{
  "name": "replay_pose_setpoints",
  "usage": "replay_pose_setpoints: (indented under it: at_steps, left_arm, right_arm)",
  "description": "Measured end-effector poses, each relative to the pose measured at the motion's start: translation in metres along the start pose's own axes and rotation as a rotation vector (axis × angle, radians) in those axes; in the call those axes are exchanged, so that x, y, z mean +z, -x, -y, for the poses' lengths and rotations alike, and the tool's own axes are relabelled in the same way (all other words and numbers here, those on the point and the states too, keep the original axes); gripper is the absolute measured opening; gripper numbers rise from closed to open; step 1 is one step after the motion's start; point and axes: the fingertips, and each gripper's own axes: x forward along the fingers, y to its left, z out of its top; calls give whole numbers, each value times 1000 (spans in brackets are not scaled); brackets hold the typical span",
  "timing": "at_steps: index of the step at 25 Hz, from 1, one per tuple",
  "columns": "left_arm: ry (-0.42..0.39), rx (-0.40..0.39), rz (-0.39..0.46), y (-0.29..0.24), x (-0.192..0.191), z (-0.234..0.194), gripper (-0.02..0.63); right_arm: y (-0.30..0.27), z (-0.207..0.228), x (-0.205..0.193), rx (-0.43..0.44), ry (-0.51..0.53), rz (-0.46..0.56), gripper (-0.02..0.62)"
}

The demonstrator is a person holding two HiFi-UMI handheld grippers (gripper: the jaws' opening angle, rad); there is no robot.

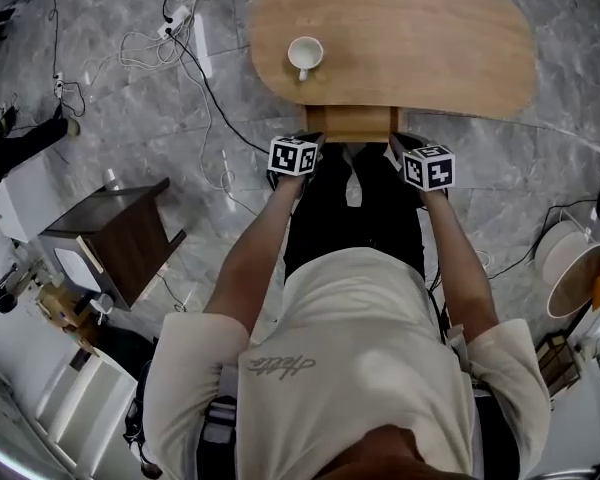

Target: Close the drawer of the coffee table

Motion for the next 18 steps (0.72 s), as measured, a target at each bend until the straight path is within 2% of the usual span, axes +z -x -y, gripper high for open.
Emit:
replay_pose_setpoints:
  at_steps: [2, 4, 7, 14, 18]
  left_arm:
    - [46, 27, -67, -17, -22, -19, 5]
    - [131, 54, -119, -30, -46, -37, 5]
    - [221, 64, -145, -44, -70, -49, 5]
    - [210, 42, -204, -101, -92, -70, 5]
    - [198, 41, -251, -127, -108, -85, 5]
  right_arm:
    - [-22, 7, -27, 2, -47, -89, -6]
    - [-40, 12, -54, 2, -68, -168, -6]
    - [-59, 21, -89, -16, -69, -251, -6]
    - [-115, 58, -138, -28, -208, -359, -6]
    - [-146, 76, -168, -24, -224, -439, -6]
